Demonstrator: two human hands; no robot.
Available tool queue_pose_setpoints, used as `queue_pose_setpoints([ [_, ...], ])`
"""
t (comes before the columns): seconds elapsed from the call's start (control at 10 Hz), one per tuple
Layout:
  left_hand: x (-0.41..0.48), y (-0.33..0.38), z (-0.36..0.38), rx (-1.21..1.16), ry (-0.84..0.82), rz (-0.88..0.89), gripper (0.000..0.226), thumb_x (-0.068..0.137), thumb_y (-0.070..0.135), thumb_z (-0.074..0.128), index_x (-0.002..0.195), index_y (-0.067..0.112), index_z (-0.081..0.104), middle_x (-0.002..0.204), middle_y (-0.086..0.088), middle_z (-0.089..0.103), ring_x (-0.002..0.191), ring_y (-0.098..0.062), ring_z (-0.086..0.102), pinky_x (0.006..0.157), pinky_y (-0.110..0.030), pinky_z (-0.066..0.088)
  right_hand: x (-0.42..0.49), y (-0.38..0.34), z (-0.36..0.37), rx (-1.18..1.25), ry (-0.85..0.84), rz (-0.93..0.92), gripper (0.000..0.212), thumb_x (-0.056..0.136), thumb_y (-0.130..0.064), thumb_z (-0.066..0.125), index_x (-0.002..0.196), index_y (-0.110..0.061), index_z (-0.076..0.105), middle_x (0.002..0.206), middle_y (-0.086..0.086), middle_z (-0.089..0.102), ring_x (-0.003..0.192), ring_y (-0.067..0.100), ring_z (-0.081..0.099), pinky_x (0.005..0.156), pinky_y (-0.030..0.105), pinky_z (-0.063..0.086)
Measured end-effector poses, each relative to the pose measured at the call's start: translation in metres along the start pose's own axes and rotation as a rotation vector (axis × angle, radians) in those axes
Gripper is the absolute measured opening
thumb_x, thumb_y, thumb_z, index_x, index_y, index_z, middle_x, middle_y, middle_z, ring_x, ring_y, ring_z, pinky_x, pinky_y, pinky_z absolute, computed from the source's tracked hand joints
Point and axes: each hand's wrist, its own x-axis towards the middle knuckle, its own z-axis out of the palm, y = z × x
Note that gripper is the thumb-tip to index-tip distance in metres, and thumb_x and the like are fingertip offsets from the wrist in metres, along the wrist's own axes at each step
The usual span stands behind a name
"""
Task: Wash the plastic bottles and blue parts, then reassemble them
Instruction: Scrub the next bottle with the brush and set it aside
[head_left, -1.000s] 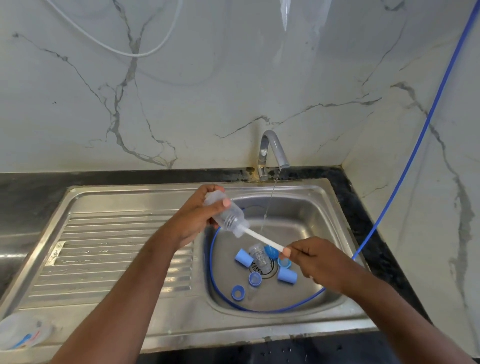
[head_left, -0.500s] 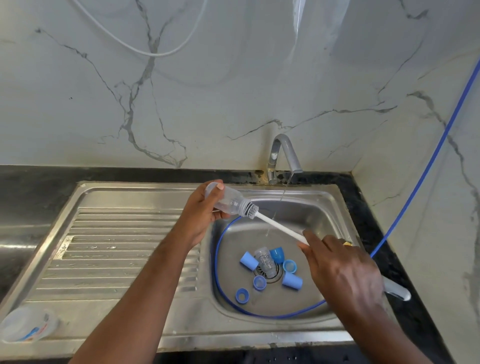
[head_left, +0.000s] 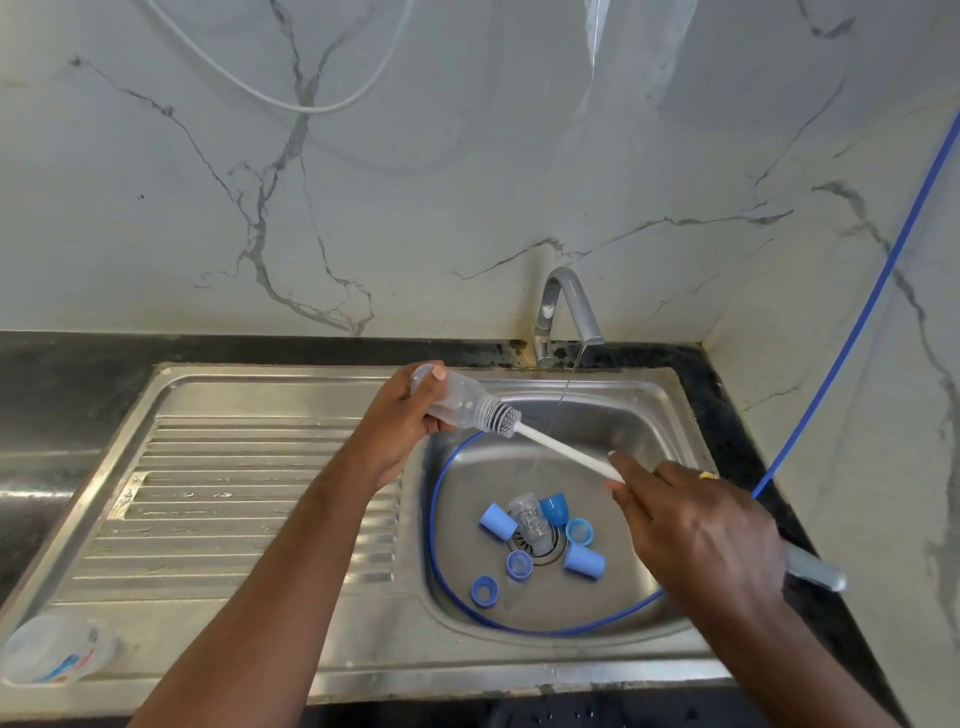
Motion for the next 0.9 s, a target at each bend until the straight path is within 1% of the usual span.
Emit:
queue_pose_setpoints([
  [0.1,-0.004,0.004,0.002,-0.024,-0.106,0.004,0.042,0.094,0.032,0.059,0.131,0.012,0.056,0.120,-0.011,0.062,0.103,-0.016,0.067,0.089,-0.039,0.059,0.012,-0.002,-0.002,0.824,-0.450,0.367,0.036,0.100,-0.046,0.056,0.102,-0.015,0.074,0.054,-0.003,0.052,0.045,0.013,0.047,0.048,0.024,0.042],
  [0.2,-0.003,0.001,0.002,-0.097,-0.147,0.018,0.049,0.089,0.023,0.064,0.137,0.015,0.053,0.121,-0.008,0.063,0.108,-0.018,0.068,0.089,-0.036,0.058,0.013,-0.007,-0.001,0.974,-0.501,0.442,0.025,0.101,-0.044,0.055,0.091,-0.032,0.075,0.050,-0.005,0.045,0.044,0.010,0.039,0.048,0.029,0.037],
  [0.3,-0.005,-0.004,0.007,-0.459,-0.042,-0.049,0.041,0.090,0.007,0.067,0.129,0.012,0.054,0.120,-0.019,0.060,0.106,-0.030,0.066,0.082,-0.040,0.061,0.005,-0.013,-0.003,0.273,-0.281,0.182,0.023,0.103,-0.048,0.046,0.118,-0.055,0.062,0.072,-0.006,0.065,0.065,0.014,0.062,0.059,0.034,0.049],
  [0.4,-0.011,-0.005,0.025,-0.560,0.023,-0.215,0.042,0.082,0.040,0.074,0.108,0.012,0.059,0.098,-0.017,0.061,0.094,-0.035,0.065,0.087,-0.052,0.056,0.004,-0.031,0.006,-0.028,-0.290,-0.018,0.030,0.099,-0.039,0.052,0.127,-0.038,0.061,0.071,-0.002,0.063,0.058,0.025,0.064,0.046,0.034,0.043],
  [0.5,-0.007,-0.003,0.036,-0.630,0.078,-0.131,0.037,0.078,0.041,0.080,0.089,0.018,0.054,0.077,-0.007,0.049,0.060,-0.020,0.055,0.062,-0.036,0.049,0.012,-0.049,-0.001,0.422,-0.462,0.126,0.021,0.105,-0.045,0.040,0.106,-0.030,0.054,0.070,-0.003,0.058,0.060,0.019,0.057,0.054,0.035,0.044],
  [0.6,-0.004,0.002,0.035,-0.755,0.014,-0.081,0.024,0.080,0.031,0.081,0.084,0.019,0.061,0.080,-0.005,0.056,0.058,-0.017,0.056,0.054,-0.029,0.050,0.020,-0.043,-0.004,1.412,-0.918,0.550,0.034,0.106,-0.040,0.046,0.102,-0.020,0.074,0.058,0.004,0.033,0.040,0.013,0.026,0.040,0.024,0.023],
  [0.7,-0.002,0.004,0.032,-0.768,-0.083,-0.015,0.028,0.072,0.025,0.083,0.088,0.021,0.061,0.083,-0.004,0.061,0.063,-0.017,0.060,0.056,-0.030,0.053,0.020,-0.032,0.002,1.553,-0.931,0.568,0.041,0.104,-0.042,0.048,0.115,-0.011,0.072,0.059,0.004,0.027,0.042,0.013,0.021,0.043,0.026,0.017],
  [0.8,-0.002,0.000,0.036,-0.706,0.057,-0.073,0.037,0.073,0.024,0.080,0.099,0.011,0.057,0.084,-0.008,0.059,0.065,-0.020,0.061,0.058,-0.033,0.054,0.006,-0.030,0.016,0.578,-0.468,0.092,0.027,0.101,-0.042,0.055,0.117,-0.024,0.068,0.054,-0.006,0.044,0.044,0.018,0.043,0.046,0.029,0.032],
  [0.9,-0.005,-0.005,0.040,-0.813,0.091,-0.104,0.034,0.077,0.024,0.078,0.097,0.006,0.057,0.081,-0.008,0.055,0.066,-0.021,0.059,0.058,-0.031,0.055,0.002,-0.042,0.011,0.329,-0.385,0.006,0.021,0.095,-0.049,0.061,0.109,-0.034,0.066,0.055,-0.002,0.052,0.045,0.022,0.052,0.044,0.029,0.036],
])
